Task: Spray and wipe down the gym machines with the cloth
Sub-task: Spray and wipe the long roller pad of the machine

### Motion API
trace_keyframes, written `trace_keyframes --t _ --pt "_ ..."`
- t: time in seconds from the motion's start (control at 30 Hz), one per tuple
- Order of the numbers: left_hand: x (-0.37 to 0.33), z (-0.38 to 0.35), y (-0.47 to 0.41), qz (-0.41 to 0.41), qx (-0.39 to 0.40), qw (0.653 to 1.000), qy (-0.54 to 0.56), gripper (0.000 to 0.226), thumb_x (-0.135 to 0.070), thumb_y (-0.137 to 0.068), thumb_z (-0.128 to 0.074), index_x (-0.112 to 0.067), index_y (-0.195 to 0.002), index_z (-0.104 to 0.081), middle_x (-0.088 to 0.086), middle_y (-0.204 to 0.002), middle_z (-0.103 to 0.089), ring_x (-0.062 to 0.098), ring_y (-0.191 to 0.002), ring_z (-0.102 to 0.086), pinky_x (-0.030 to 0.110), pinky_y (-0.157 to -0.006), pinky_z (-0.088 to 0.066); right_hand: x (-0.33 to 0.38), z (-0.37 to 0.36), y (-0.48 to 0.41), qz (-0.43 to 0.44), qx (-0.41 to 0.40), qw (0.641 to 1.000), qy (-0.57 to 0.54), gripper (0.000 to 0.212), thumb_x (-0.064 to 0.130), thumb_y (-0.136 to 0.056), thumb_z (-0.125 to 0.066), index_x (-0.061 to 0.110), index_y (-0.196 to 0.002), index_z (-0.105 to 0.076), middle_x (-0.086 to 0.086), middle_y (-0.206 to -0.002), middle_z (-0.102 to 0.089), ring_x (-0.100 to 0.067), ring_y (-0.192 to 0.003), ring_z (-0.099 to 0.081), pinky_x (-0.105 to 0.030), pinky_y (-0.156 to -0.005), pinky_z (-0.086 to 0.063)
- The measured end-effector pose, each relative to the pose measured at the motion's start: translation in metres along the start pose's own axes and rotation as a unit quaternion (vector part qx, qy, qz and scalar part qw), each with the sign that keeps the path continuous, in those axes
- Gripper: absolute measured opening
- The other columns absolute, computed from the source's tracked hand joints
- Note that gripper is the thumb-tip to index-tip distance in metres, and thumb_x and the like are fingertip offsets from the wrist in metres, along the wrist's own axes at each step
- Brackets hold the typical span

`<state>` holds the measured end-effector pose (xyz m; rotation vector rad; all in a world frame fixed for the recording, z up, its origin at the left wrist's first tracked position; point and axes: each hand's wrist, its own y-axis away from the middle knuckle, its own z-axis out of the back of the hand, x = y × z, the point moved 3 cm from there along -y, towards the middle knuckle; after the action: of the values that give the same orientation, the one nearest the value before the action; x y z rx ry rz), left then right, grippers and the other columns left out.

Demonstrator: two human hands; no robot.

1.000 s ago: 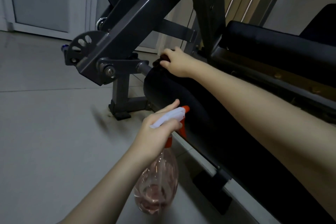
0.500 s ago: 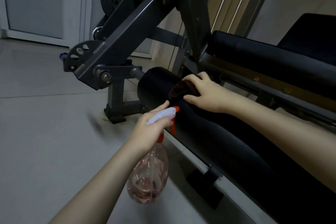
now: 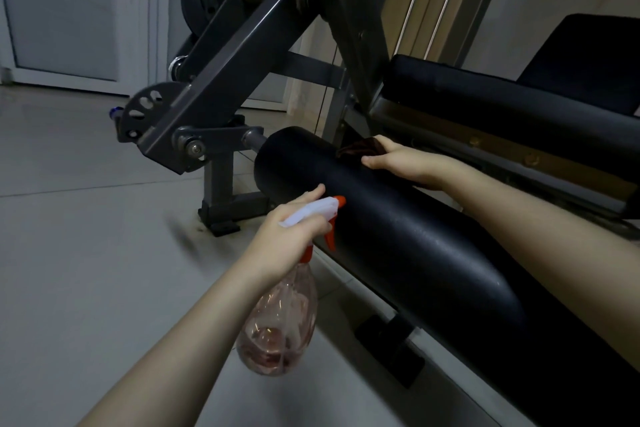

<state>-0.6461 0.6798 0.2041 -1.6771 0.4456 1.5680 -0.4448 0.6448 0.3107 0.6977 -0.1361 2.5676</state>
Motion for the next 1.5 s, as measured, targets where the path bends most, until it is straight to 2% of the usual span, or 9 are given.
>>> trace_keyframes --t 0.17,0.3,0.5,0.8,1.03,1.23,1.3,1.4,1.5 --pt "-0.003 -0.005 0.000 -0.002 -0.008 1.000 0.002 0.071 -0.034 -0.067 -0.055 -0.028 -0.138 -0.051 -0.019 -0.146 -0.041 0.004 -0.136 -0.035 0.041 -0.115 -0.029 0.008 -0.005 -0.003 0.025 -0.051 0.993 0.101 0.042 0.029 -0.096 -0.046 0.025 -0.137 -0.038 -0.012 -0.136 -0.040 -0.028 -0.120 -0.045 -0.041 -0.104 -0.039" --pt "0.000 -0.008 -0.001 -0.009 -0.015 1.000 0.015 0.060 -0.032 -0.068 -0.055 -0.028 -0.127 -0.059 -0.022 -0.143 -0.044 0.001 -0.136 -0.034 0.040 -0.116 -0.027 0.032 -0.015 -0.009 0.094 -0.071 0.981 0.154 0.046 0.025 -0.097 -0.047 0.025 -0.141 -0.035 -0.012 -0.143 -0.030 -0.029 -0.127 -0.039 -0.035 -0.106 -0.033" --pt "0.002 -0.007 -0.002 -0.017 -0.018 1.000 -0.001 0.061 -0.032 -0.071 -0.054 -0.027 -0.132 -0.056 -0.021 -0.143 -0.043 -0.001 -0.137 -0.031 0.041 -0.118 -0.025 0.081 -0.044 -0.047 0.130 -0.083 0.962 0.226 0.047 0.032 -0.098 -0.042 0.028 -0.143 -0.030 -0.009 -0.148 -0.023 -0.032 -0.126 -0.041 -0.042 -0.102 -0.040" --pt "-0.004 -0.003 -0.001 -0.005 -0.006 1.000 0.005 0.054 -0.029 -0.067 -0.055 -0.037 -0.121 -0.059 -0.019 -0.142 -0.047 0.002 -0.132 -0.040 0.028 -0.112 -0.031 0.069 -0.032 -0.029 0.154 -0.062 0.964 0.206 0.037 0.026 -0.096 -0.047 0.025 -0.133 -0.043 -0.004 -0.137 -0.034 -0.024 -0.122 -0.042 -0.033 -0.097 -0.038" --pt "-0.010 -0.006 0.002 0.018 0.003 1.000 -0.006 0.070 -0.034 -0.066 -0.055 -0.022 -0.135 -0.054 -0.014 -0.146 -0.042 0.006 -0.132 -0.039 0.027 -0.103 -0.032 0.045 -0.019 0.015 0.156 -0.067 0.970 0.177 0.032 0.021 -0.092 -0.052 0.023 -0.125 -0.051 -0.002 -0.126 -0.041 -0.019 -0.115 -0.045 -0.031 -0.096 -0.038" --pt "-0.024 -0.014 0.016 0.033 0.020 0.999 -0.013 0.070 -0.036 -0.065 -0.056 -0.025 -0.134 -0.055 -0.020 -0.147 -0.038 0.004 -0.125 -0.042 0.033 -0.109 -0.033 0.032 -0.013 0.056 0.147 -0.079 0.974 0.156 0.030 0.017 -0.090 -0.054 0.023 -0.119 -0.055 0.000 -0.123 -0.043 -0.017 -0.111 -0.046 -0.036 -0.097 -0.042" --pt "-0.028 -0.015 0.020 0.038 0.027 0.999 -0.010 0.071 -0.037 -0.066 -0.057 -0.026 -0.137 -0.052 -0.018 -0.145 -0.041 0.005 -0.121 -0.045 0.029 -0.103 -0.035 0.026 -0.011 0.067 0.144 -0.081 0.975 0.151 0.029 0.016 -0.090 -0.055 0.024 -0.118 -0.055 0.001 -0.122 -0.043 -0.017 -0.110 -0.047 -0.035 -0.096 -0.043" --pt "-0.035 -0.023 0.027 0.046 0.036 0.998 -0.003 0.057 -0.029 -0.080 -0.063 -0.028 -0.137 -0.051 -0.010 -0.133 -0.050 0.001 -0.102 -0.049 0.019 -0.082 -0.037 0.015 -0.007 0.087 0.137 -0.087 0.977 0.141 0.028 0.017 -0.089 -0.056 0.026 -0.115 -0.056 0.005 -0.120 -0.043 -0.016 -0.109 -0.047 -0.034 -0.095 -0.044" --pt "-0.042 -0.032 0.035 0.054 0.051 0.997 -0.013 0.060 -0.036 -0.075 -0.064 -0.031 -0.134 -0.053 -0.012 -0.134 -0.051 0.003 -0.105 -0.051 0.022 -0.084 -0.038 0.001 -0.002 0.110 0.130 -0.094 0.979 0.127 0.028 0.016 -0.088 -0.057 0.029 -0.113 -0.056 0.007 -0.119 -0.043 -0.015 -0.109 -0.048 -0.032 -0.094 -0.043"
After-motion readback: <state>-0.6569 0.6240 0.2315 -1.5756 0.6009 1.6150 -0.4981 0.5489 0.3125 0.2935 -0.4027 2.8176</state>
